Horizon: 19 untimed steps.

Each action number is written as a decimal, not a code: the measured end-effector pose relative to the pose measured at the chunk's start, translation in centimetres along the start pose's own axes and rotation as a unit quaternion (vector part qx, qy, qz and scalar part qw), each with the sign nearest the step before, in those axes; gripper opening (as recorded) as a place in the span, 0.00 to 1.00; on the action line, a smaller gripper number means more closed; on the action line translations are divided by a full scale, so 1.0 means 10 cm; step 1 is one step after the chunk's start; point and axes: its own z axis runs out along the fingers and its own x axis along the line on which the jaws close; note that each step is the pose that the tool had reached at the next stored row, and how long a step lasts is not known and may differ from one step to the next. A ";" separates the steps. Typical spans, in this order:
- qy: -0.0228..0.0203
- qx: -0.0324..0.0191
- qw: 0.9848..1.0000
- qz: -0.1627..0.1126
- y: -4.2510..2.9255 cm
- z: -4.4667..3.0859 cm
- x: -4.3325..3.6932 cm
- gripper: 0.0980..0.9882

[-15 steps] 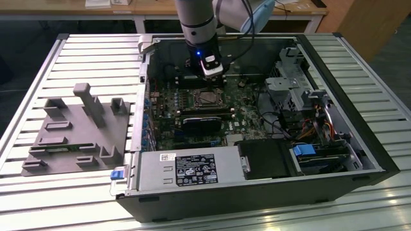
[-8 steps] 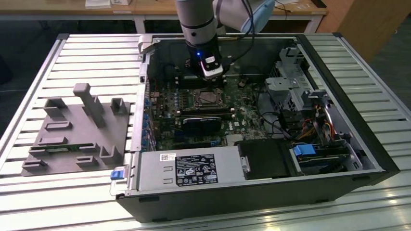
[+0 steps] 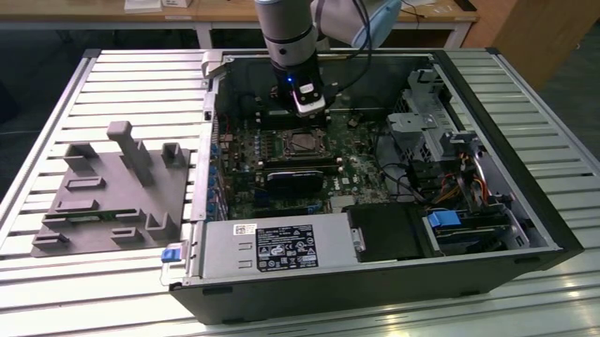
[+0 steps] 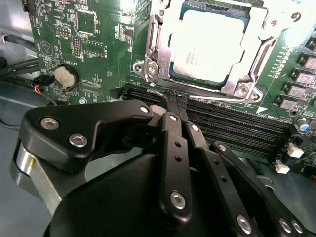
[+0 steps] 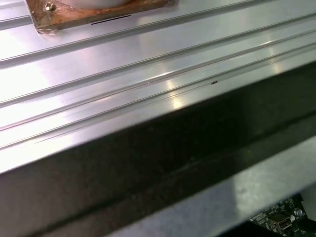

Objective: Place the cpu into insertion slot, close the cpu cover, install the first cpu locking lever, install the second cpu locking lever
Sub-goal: 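Install the first cpu locking lever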

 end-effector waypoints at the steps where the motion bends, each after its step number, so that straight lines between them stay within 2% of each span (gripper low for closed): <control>1: 0.000 0.000 1.000 0.000 0.000 0.001 0.000 0.00; 9: -0.001 0.001 1.000 0.005 -0.001 0.004 0.000 0.00; 19: -0.006 0.000 1.000 0.008 -0.006 0.032 0.006 0.00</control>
